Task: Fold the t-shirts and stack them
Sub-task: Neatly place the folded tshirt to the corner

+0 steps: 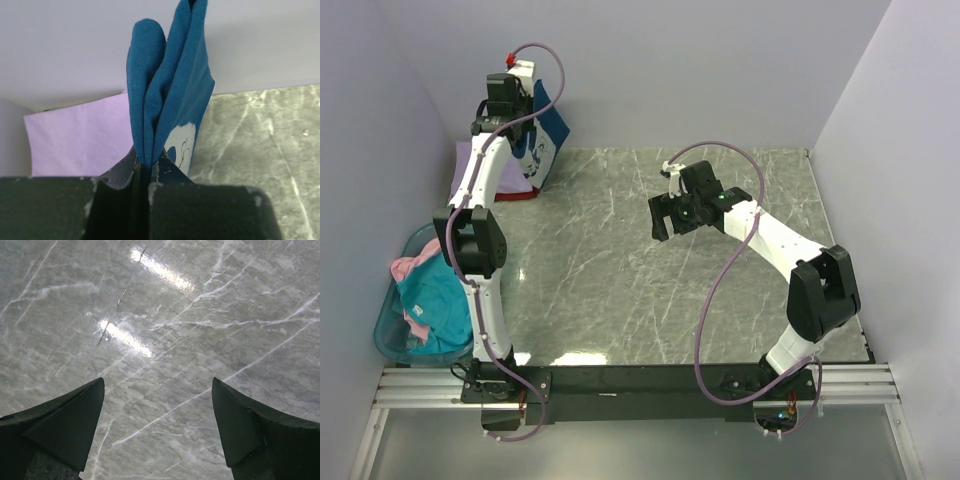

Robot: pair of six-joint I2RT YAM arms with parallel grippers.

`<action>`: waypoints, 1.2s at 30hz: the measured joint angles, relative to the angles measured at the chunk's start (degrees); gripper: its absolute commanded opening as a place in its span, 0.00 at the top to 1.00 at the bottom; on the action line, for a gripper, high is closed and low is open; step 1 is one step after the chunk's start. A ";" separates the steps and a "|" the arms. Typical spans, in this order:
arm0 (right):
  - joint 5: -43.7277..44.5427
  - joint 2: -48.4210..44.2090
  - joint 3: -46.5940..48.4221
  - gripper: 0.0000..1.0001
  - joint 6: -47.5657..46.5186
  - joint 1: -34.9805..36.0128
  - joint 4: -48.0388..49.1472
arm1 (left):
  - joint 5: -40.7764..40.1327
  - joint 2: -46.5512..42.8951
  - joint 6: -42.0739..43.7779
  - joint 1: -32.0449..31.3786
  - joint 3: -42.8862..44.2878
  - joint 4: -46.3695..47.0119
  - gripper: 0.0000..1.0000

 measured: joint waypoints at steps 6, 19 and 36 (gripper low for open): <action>-0.02 0.00 0.00 0.06 0.04 0.00 -0.02 | -0.02 0.02 -0.26 2.56 0.00 -0.02 1.00; -0.20 0.11 0.04 0.06 0.24 0.00 -0.44 | 0.46 3.58 -0.04 7.43 0.66 0.33 1.00; -0.24 1.36 0.63 0.06 0.44 0.00 -1.05 | 0.55 6.73 5.16 11.02 0.79 2.14 0.94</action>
